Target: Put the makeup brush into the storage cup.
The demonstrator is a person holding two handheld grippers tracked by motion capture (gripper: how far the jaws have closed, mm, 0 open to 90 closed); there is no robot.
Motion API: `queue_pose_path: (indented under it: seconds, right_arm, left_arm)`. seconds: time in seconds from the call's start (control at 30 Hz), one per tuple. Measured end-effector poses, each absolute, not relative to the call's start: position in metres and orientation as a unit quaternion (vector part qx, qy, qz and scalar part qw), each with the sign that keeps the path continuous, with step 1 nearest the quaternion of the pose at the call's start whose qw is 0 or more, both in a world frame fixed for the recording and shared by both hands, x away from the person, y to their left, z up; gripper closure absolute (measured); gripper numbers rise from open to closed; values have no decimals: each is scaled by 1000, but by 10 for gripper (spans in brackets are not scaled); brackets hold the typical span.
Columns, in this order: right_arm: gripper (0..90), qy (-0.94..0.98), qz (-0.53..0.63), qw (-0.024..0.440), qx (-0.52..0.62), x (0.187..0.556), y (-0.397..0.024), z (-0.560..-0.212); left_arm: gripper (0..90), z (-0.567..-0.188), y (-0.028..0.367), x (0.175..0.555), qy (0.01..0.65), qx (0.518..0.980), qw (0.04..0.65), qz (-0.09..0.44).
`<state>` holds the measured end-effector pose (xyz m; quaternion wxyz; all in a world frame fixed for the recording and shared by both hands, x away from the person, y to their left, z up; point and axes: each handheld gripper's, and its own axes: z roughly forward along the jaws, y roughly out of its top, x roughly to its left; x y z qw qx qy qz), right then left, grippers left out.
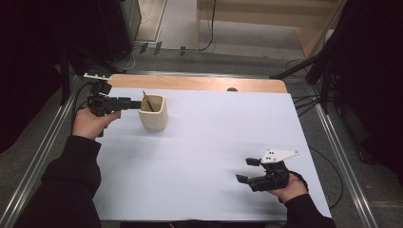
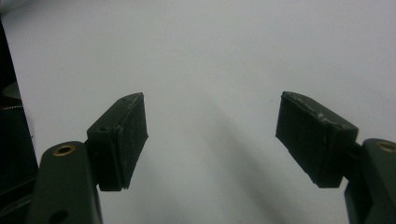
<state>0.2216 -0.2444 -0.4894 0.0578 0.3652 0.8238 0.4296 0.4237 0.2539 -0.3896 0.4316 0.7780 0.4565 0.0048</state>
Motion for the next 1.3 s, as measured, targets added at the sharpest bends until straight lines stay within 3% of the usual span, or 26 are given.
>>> queue_pose_path:
  seconds: [1.3]
  right_arm:
    - [260, 823, 431, 59, 365, 221, -244, -489]
  left_arm:
    - [316, -421, 239, 378, 428, 805, 412, -9]
